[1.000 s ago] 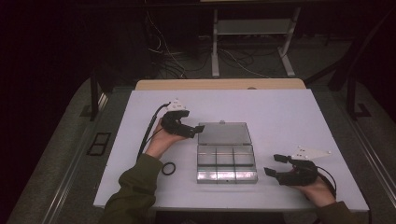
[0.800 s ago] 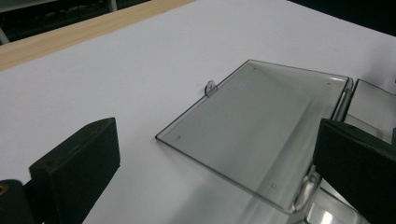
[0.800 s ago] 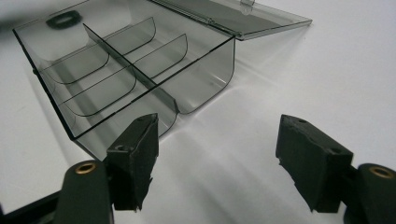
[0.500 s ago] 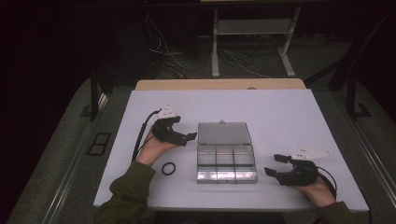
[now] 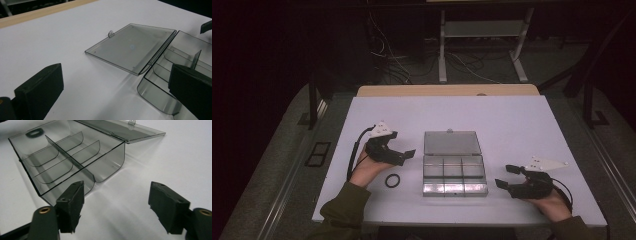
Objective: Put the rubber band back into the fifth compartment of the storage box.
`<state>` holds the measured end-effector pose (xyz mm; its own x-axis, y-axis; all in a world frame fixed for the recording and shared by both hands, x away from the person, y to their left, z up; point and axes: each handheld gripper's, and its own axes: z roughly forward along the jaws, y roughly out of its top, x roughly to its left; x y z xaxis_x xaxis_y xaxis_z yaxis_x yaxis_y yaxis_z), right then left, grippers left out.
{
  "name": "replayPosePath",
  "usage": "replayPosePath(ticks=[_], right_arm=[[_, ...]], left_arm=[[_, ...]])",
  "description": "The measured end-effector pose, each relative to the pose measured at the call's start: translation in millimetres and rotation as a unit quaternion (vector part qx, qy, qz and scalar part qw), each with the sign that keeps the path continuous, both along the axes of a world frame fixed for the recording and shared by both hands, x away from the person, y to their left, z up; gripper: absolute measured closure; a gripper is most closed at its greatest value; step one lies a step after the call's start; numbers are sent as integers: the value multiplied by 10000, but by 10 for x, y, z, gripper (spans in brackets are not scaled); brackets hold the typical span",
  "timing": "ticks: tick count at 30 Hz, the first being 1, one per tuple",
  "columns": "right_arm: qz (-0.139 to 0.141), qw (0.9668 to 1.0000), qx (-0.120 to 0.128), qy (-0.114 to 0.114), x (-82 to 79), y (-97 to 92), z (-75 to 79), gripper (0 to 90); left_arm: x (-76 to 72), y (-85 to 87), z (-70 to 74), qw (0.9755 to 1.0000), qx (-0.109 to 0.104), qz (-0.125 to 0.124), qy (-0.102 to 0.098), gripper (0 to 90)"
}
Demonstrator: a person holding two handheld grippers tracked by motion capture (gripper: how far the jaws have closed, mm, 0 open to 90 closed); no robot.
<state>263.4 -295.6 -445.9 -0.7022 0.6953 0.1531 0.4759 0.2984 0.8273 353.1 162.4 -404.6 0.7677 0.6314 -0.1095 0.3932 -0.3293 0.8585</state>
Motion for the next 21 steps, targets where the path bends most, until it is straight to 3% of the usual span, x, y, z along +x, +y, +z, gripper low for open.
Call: replayPosePath(ticks=[7, 12, 16, 19, 21], right_arm=[[-94, 9999, 86, 26, 35, 7, 6, 136], [-140, 9998, 100, 71, 60, 8, -4, 109], [-182, 9997, 101, -127, 33, 13, 10, 108], [-163, 9998, 75, -100, 31, 23, 10, 25], [-174, 9998, 29, -79, 31, 30, 2, 25]], left_arm=[[-129, 66, -25, 10000, -70, 25, -40, 0], [-212, 116, -66, 10000, -77, 46, -19, 0], [-284, 159, -125, 9999, -116, 60, -1, 0], [-343, 192, -173, 9999, -107, 71, 21, 0], [-384, 224, -207, 9999, -131, 105, 32, 0]])
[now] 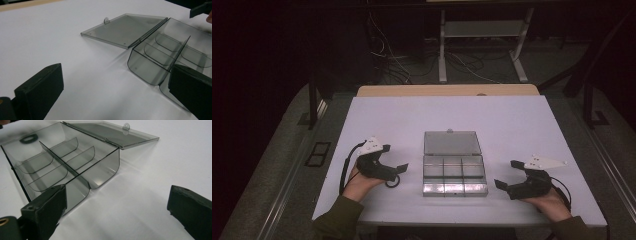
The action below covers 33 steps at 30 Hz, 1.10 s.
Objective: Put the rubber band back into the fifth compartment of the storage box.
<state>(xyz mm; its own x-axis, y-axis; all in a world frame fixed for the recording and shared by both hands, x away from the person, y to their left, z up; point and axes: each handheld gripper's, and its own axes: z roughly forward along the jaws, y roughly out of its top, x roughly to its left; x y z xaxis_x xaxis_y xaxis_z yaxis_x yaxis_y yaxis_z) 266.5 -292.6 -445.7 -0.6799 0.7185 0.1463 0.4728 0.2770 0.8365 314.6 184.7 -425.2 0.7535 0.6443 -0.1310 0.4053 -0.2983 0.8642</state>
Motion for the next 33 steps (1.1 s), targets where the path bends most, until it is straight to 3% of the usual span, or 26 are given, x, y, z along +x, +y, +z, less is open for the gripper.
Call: replayPosePath(ticks=[11, 15, 19, 25, 33], right_arm=[[53, 10000, -58, 44, 9, 11, -22, 25], [52, 9999, -74, 63, 4, 11, -30, 25], [64, 9999, -98, 60, -2, 8, -33, 25], [57, 9999, -113, 71, -2, 6, -33, 25], [68, 9999, -120, 74, -5, -1, -37, 26]], left_arm=[[-160, 170, -100, 9998, 165, 106, 88, 3], [-181, 218, -127, 9997, 215, 70, 77, 120], [-175, 226, -133, 9995, 274, 98, 114, 159], [-163, 257, -144, 9994, 314, 45, 132, 305], [-138, 265, -166, 9986, 429, -50, 295, 482]])
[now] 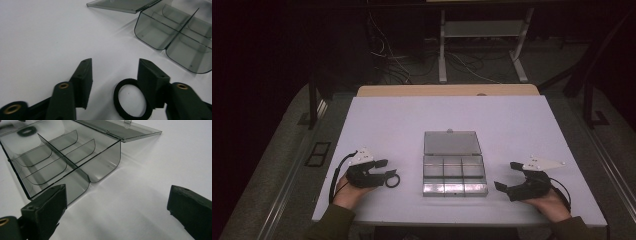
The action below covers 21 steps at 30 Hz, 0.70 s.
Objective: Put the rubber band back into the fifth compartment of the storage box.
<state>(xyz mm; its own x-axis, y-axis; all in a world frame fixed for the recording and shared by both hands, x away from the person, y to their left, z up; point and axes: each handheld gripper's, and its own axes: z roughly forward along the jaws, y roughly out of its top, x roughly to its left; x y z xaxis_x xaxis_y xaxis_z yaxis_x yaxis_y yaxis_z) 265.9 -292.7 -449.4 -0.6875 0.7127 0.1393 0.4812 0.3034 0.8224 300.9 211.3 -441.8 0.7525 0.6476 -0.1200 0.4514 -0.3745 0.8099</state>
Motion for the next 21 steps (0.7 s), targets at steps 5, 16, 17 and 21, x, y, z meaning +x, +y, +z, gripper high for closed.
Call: replayPosePath(ticks=[5, 16, 17, 21], right_arm=[[13, 10000, -17, -13, 0, 2, -2, 26], [9, 10000, -15, -6, -1, 1, -3, 26], [10, 10000, -18, -11, -1, 1, -4, 26], [8, 10000, -21, -8, -1, -1, -3, 26]], left_arm=[[-6, -24, -9, 9998, 133, -109, 73, 583], [21, -43, -51, 9984, 431, -180, 317, 739], [23, -44, -55, 9983, 461, -187, 318, 747], [25, -51, -68, 9976, 554, -187, 380, 765]])
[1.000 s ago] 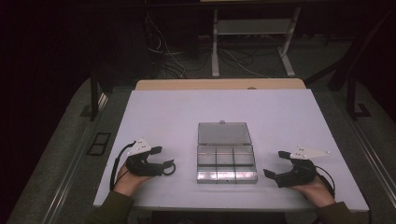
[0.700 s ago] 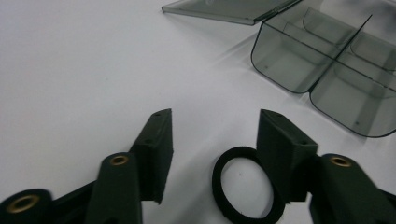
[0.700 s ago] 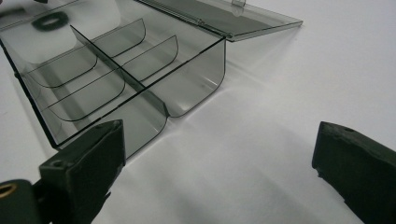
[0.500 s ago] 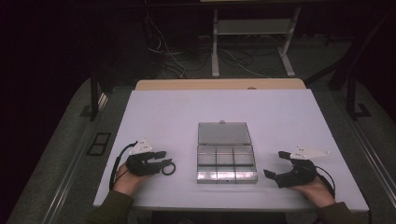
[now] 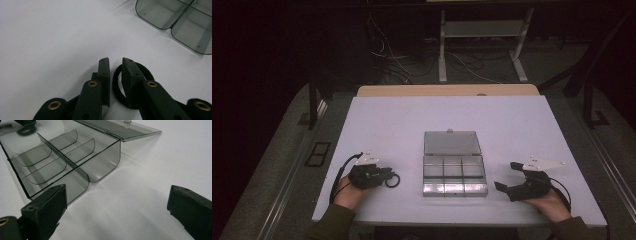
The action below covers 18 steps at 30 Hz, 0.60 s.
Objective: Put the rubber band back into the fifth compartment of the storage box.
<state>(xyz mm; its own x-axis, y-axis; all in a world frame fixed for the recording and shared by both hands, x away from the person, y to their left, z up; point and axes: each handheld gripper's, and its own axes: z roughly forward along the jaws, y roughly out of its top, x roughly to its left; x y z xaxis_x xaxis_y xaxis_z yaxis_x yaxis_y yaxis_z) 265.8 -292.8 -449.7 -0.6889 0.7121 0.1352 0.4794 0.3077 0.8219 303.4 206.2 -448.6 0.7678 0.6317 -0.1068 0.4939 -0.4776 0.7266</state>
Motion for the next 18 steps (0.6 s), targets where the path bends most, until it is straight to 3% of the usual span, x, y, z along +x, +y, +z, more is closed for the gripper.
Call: replayPosePath(ticks=[18], right_arm=[[-10, 10000, -4, 1, -2, 3, 1, 26]], left_arm=[[-4, -26, 17, 9998, 176, 11, 8, 859]])
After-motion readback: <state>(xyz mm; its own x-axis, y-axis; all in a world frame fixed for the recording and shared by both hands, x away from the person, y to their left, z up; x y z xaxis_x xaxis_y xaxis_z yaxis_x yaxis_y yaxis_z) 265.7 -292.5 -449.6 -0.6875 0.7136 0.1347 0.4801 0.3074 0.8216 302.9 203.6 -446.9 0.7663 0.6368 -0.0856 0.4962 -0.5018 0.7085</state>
